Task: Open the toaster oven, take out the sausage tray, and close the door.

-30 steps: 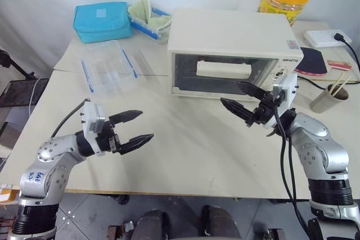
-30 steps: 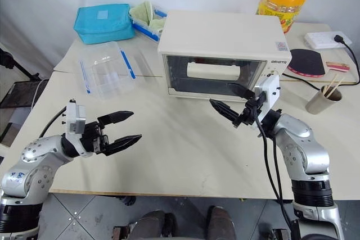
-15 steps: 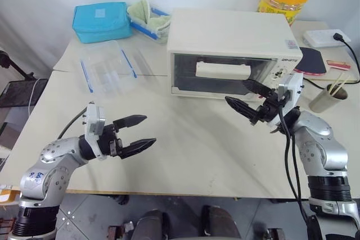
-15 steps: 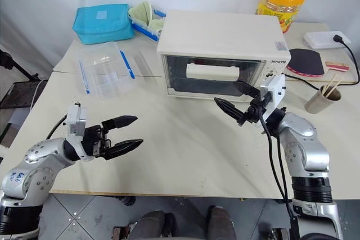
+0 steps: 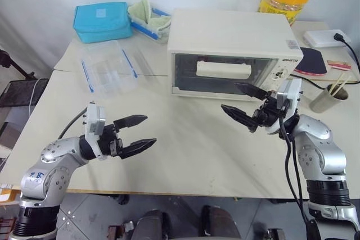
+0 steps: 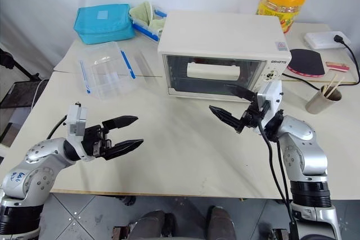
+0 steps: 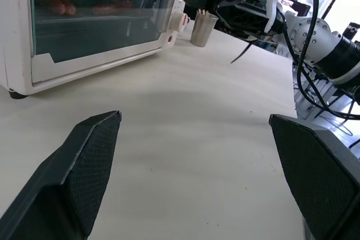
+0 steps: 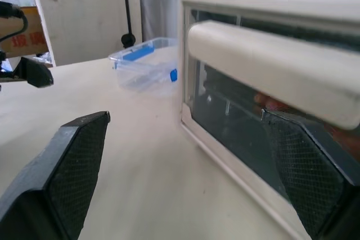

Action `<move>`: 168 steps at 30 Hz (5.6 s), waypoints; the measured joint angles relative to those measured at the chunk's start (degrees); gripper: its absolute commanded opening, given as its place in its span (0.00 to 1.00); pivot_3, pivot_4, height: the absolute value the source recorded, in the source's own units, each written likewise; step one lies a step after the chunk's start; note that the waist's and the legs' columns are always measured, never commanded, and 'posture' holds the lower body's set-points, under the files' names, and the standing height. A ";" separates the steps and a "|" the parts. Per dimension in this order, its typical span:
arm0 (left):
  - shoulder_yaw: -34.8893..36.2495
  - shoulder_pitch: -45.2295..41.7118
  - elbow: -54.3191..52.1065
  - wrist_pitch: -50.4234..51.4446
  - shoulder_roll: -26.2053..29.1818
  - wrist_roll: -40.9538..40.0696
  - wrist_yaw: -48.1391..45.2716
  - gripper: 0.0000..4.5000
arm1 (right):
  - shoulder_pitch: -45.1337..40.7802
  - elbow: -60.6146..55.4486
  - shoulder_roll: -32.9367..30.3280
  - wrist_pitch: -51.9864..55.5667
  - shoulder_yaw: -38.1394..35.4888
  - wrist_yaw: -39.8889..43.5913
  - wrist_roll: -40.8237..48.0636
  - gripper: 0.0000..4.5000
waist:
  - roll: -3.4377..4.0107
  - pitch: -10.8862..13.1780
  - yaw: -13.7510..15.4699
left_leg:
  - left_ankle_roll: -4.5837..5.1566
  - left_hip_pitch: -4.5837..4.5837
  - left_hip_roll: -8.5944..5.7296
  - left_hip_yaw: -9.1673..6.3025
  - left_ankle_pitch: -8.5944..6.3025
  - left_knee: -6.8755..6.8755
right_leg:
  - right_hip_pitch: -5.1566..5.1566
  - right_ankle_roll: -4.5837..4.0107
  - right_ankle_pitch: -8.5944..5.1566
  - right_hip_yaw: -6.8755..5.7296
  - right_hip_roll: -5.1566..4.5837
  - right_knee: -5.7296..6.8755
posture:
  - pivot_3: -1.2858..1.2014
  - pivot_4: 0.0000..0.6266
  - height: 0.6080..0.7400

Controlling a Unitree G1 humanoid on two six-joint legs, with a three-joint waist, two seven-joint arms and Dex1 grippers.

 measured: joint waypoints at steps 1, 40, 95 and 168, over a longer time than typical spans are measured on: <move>0.00 0.00 0.00 0.00 -0.03 0.00 0.01 0.99 | -0.01 0.29 -0.32 0.69 0.00 -0.34 -0.05 1.00 | 0.00 0.00 0.00 | 0.00 0.00 0.00 0.00 0.00 0.00 | 0.00 0.00 0.00 0.00 0.00 0.00 | 0.52 0.24 1.00; -0.84 -24.88 23.86 -10.35 -11.06 7.39 7.95 0.36 | 3.04 1.78 -4.66 -10.55 2.57 11.40 -7.48 1.00 | -0.06 0.04 0.20 | -0.01 -0.01 -0.06 0.00 0.03 0.01 | 0.02 0.02 0.01 -0.24 0.04 -0.02 | 0.52 0.24 1.00; -12.48 -11.60 15.53 -13.52 -18.48 19.59 4.63 0.89 | -5.62 -1.92 -0.13 -5.30 16.77 -29.88 -35.22 1.00 | -0.15 0.08 0.87 | 0.12 -0.23 0.02 -0.15 0.07 0.44 | 0.03 0.08 0.06 -0.65 -0.10 0.11 | 0.52 0.24 1.00; -6.33 -36.99 42.54 -15.61 -18.11 16.58 0.20 0.96 | -2.85 2.13 0.98 -22.00 24.60 -39.61 -72.52 0.01 | -0.19 0.10 -1.03 | 0.00 -0.96 -0.01 -0.74 0.22 0.52 | -0.22 0.07 0.05 -1.31 -0.06 -0.01 | 0.52 0.24 1.00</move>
